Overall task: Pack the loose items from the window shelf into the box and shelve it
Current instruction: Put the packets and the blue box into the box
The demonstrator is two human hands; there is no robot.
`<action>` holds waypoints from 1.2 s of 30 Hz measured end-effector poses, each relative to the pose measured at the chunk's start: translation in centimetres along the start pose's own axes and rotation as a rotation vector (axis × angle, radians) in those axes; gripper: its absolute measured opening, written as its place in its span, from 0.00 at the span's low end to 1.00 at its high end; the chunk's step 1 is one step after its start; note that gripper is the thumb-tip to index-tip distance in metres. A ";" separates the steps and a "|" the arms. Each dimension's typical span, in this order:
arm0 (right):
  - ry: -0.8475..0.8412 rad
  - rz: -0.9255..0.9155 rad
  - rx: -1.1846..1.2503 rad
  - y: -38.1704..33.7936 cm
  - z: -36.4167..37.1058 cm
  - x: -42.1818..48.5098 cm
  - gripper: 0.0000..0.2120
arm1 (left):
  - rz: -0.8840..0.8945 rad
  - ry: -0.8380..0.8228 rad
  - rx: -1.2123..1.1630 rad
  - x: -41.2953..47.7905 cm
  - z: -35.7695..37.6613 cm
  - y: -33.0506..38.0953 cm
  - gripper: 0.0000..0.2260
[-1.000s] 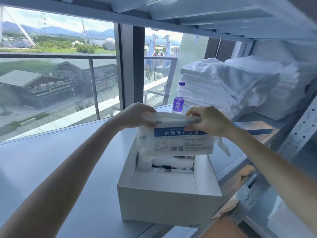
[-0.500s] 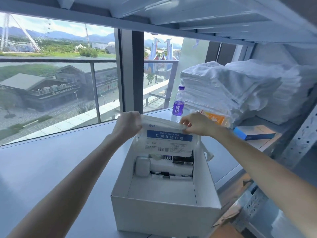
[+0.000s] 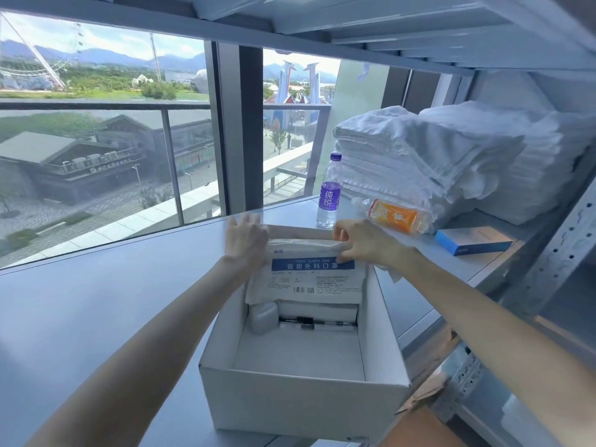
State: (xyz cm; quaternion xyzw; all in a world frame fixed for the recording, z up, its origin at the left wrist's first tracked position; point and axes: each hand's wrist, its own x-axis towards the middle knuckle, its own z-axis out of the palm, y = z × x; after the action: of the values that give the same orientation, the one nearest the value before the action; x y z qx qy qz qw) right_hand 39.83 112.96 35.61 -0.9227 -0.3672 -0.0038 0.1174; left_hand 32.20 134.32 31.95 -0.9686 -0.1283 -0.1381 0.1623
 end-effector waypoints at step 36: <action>0.128 0.268 -0.567 -0.4 2.6 0.6 0.23 | 0.609 0.014 0.158 -1.1 0.8 2.0 0.41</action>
State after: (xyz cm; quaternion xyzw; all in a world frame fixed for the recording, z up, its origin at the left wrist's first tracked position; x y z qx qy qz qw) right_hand 39.78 114.22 33.22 -0.9568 -0.2184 -0.1486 -0.1218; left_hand 31.92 132.50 30.31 -0.9459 0.1583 -0.0793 0.2719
